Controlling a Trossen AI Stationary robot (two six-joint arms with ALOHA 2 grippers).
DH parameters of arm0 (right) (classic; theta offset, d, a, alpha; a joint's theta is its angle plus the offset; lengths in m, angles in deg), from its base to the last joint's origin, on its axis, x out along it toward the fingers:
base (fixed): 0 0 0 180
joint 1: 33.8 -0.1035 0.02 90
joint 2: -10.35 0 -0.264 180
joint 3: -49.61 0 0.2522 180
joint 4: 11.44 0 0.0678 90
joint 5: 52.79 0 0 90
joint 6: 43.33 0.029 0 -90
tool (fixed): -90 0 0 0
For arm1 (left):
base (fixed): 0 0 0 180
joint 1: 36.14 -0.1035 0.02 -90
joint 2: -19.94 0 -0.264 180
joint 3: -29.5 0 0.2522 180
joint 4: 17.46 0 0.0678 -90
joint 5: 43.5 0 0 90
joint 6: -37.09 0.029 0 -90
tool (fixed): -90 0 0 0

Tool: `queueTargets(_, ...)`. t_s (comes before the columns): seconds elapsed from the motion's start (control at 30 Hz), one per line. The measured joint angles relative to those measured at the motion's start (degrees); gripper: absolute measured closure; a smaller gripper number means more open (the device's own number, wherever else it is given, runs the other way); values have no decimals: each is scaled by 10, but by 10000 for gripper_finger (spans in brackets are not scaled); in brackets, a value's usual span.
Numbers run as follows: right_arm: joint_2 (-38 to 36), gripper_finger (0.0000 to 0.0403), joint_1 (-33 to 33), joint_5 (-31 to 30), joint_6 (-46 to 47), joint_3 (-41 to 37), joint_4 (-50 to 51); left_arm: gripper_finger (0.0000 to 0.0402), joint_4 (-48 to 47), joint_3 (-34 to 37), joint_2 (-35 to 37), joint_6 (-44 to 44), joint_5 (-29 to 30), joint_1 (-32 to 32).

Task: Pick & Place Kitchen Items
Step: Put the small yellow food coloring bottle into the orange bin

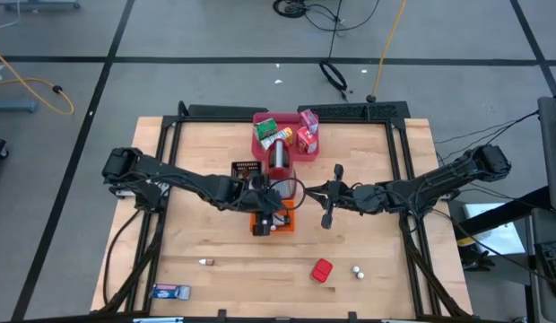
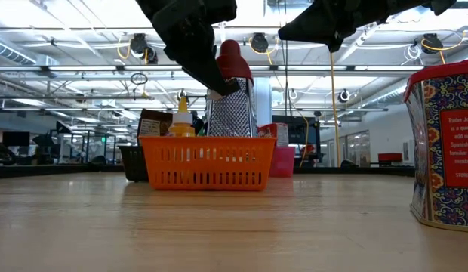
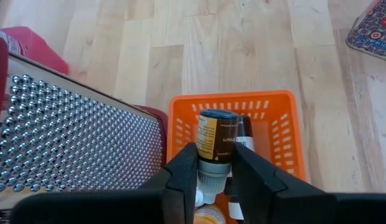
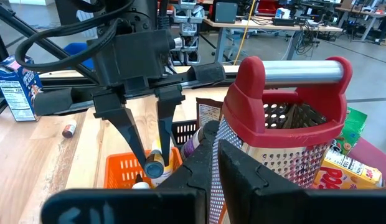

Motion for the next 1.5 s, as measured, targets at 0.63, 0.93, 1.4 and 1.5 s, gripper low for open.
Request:
queueTargets(0.63, 0, 385, 0, 0, 0, 0, 0, 313, 0, 0, 0, 3, 1, 0)
queueTargets(0.93, 0, 385, 0, 0, 0, 0, 0, 313, 5, 0, 0, 0, 2, 0)
queueTargets(1.4, 0, 385, 0, 0, 0, 0, 0, 313, 9, 0, 0, 0, 1, 0)
queueTargets(1.5, 0, 385, 0, 0, 0, 0, 0, 313, 9, 0, 0, 1, 1, 0)
